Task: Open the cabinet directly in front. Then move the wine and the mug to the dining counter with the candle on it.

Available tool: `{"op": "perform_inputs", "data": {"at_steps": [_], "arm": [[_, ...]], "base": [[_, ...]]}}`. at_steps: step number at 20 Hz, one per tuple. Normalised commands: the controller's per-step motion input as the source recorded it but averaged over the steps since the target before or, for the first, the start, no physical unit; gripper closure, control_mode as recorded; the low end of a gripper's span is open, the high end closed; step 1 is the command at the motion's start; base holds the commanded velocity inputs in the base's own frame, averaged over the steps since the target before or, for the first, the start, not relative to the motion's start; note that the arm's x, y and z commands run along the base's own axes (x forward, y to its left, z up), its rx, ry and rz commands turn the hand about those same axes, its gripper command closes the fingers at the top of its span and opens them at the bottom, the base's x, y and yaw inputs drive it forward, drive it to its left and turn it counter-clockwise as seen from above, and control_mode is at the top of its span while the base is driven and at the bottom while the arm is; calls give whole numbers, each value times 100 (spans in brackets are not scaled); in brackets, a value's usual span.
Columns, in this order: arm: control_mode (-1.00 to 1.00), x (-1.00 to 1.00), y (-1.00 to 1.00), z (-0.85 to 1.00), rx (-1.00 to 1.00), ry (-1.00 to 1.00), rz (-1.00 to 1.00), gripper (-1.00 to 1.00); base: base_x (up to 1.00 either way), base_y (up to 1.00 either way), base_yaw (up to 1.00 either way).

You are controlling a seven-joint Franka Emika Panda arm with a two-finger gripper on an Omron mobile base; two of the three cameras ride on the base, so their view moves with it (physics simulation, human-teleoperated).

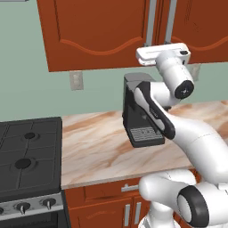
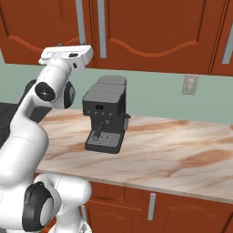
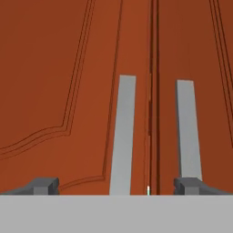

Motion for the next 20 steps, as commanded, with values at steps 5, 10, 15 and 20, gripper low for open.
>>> {"op": "perform_inputs", "data": {"at_steps": [5,10,15,20], "arm": [[-100,26,0,0,0,0,-1,-100],[-100,30,0,0,0,0,0,-100],[-100,32,0,0,0,0,0,-100],[-100,31,0,0,0,0,0,-100]], "base": [[0,0,0],[0,0,0],[0,0,0],[0,0,0]]}}
